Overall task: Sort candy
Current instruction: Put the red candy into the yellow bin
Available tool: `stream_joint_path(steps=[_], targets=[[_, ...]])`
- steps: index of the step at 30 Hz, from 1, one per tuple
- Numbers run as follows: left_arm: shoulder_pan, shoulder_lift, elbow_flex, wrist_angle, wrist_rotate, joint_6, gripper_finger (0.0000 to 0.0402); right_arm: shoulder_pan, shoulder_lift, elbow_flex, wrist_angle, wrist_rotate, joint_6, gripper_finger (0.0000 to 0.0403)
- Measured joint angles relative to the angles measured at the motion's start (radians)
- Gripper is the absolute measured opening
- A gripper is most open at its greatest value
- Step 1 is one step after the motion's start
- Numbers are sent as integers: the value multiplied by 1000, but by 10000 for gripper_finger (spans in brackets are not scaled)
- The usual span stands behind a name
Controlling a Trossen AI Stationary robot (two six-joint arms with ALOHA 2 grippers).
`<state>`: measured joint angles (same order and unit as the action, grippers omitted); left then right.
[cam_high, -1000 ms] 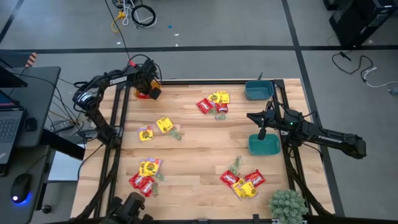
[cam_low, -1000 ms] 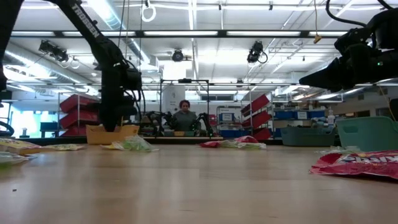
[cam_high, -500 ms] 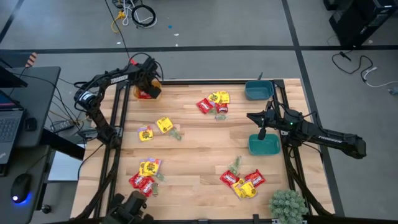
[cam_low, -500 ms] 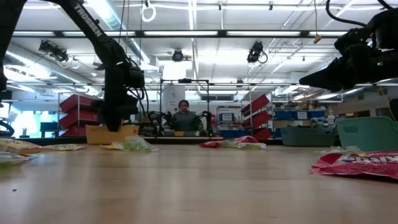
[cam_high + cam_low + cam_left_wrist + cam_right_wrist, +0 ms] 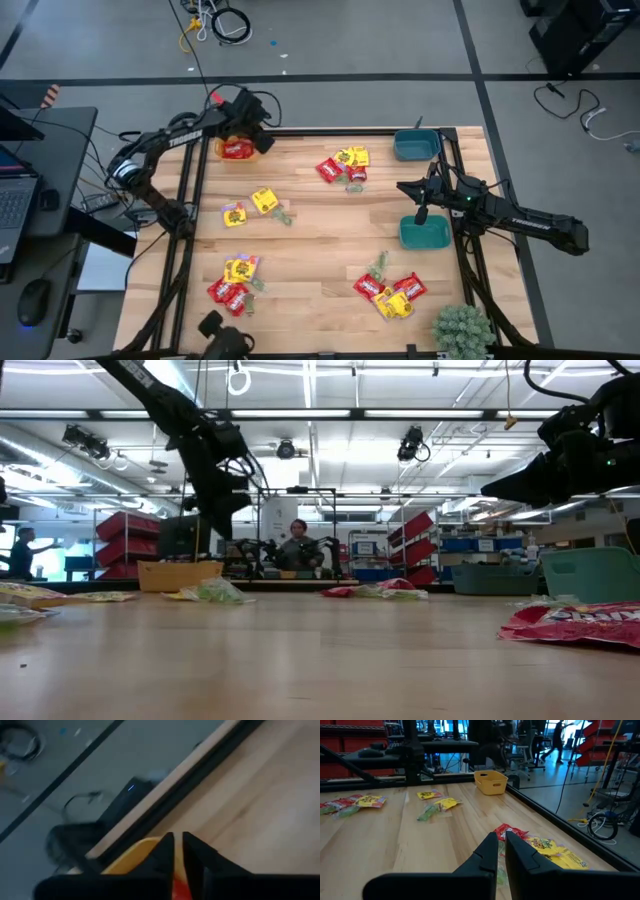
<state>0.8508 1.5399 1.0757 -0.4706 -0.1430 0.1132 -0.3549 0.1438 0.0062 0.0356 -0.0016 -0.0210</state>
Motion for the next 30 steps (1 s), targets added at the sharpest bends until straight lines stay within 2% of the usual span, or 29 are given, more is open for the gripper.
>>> stream_joint_path(steps=[2,5,8,12,14,17,20,23,30], targets=[[-20,-29,-40,70,45,-10,8,0,0,0,0,0,0,23],[-49,-89,-116,150,115,18,7,0,0,0,0,0,0,23],[-70,-165,-231,320,201,50,6,0,0,0,0,0,0,23],[-84,-257,-414,615,418,-13,2,0,0,0,0,0,0,23],[-102,-305,-494,757,482,-44,2,0,0,0,8,0,0,23],[-139,-369,-599,913,502,-62,1,0,-1,0,101,9,25,23],[-169,-432,-682,1003,500,-67,1,1,6,0,198,22,95,23],[-190,-486,-755,1061,500,-71,1,1,35,0,283,64,95,22],[-199,-539,-857,1226,495,-94,1,1,255,15,464,75,153,18]])
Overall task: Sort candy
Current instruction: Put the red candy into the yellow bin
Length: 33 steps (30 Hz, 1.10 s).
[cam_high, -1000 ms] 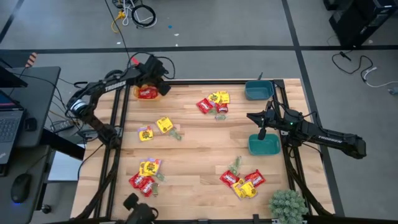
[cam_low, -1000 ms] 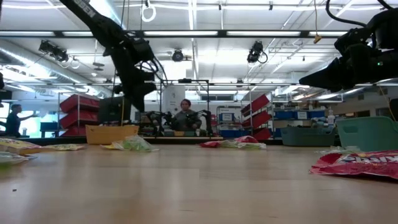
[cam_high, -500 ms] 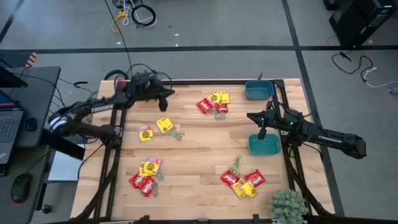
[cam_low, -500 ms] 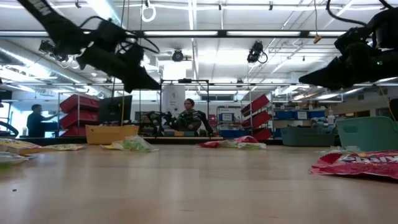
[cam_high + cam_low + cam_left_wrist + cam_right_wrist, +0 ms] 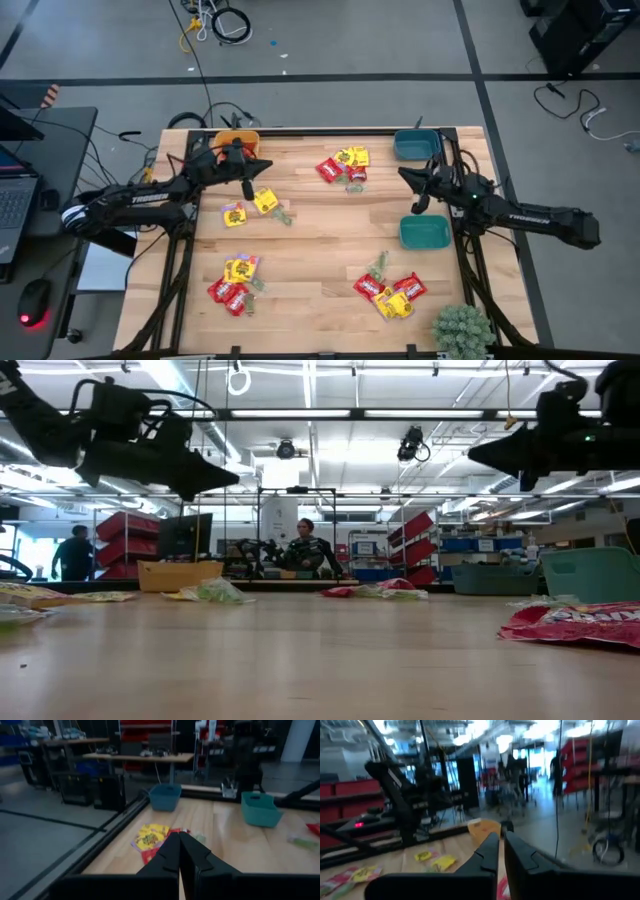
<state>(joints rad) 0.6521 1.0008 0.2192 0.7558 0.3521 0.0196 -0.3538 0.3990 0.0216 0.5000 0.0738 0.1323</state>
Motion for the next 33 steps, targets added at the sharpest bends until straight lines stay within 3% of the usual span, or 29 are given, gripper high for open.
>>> stream_joint_path(steps=[10,22,28,33], targets=[[0,-1,-8,37,0,-5,1,0,462,268,-21,9,85,48],[0,0,-7,25,25,-6,1,0,1042,688,-228,11,1,138],[0,0,-6,-6,27,-6,2,0,1245,850,-348,23,-45,177],[0,0,-6,-43,27,-6,2,0,1360,921,-380,66,-73,186]])
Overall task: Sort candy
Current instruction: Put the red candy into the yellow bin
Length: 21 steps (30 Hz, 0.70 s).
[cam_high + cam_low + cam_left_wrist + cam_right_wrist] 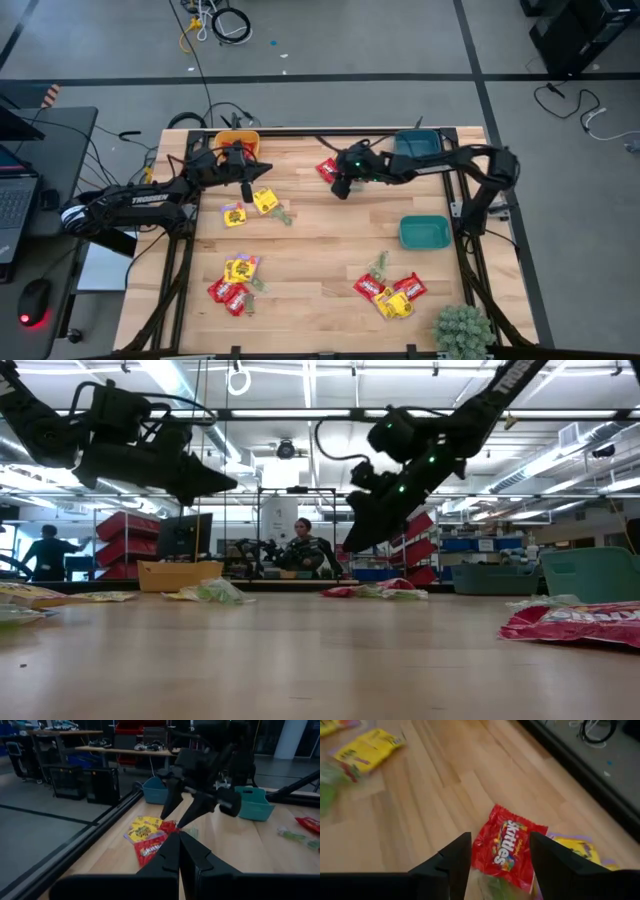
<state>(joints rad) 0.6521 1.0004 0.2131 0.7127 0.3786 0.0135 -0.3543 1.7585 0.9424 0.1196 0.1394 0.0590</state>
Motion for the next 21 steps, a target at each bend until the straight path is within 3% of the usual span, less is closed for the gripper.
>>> stream_joint_path(steps=[14,17,21], targets=[[0,0,0,-58,0,0,2,0,240,127,-16,4,53,176],[0,0,0,-58,0,0,2,-1,258,147,-19,8,53,149],[0,0,0,-58,0,-5,2,-2,261,156,-24,10,42,78]])
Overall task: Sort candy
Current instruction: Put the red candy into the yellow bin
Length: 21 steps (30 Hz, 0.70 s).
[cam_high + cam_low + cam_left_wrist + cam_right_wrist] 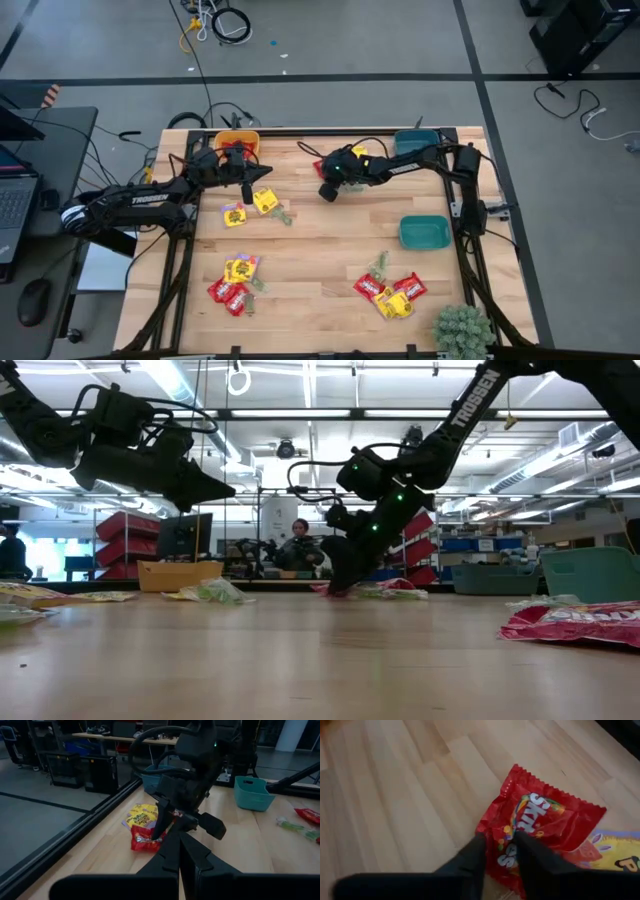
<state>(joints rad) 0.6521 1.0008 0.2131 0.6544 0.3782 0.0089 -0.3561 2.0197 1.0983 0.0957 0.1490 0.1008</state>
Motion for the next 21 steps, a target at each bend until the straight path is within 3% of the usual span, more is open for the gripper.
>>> stream_joint_path(steps=[4,9,14,21], targets=[[0,0,6,-12,-7,-34,2,0,-7,2,-1,0,-38,10],[0,0,71,-170,-8,-31,2,10,-31,1,-7,-29,-45,9],[-37,0,138,-334,-14,132,7,63,-76,1,6,-53,-79,3],[-159,18,175,-405,-98,357,75,139,-161,2,31,-74,-120,3]])
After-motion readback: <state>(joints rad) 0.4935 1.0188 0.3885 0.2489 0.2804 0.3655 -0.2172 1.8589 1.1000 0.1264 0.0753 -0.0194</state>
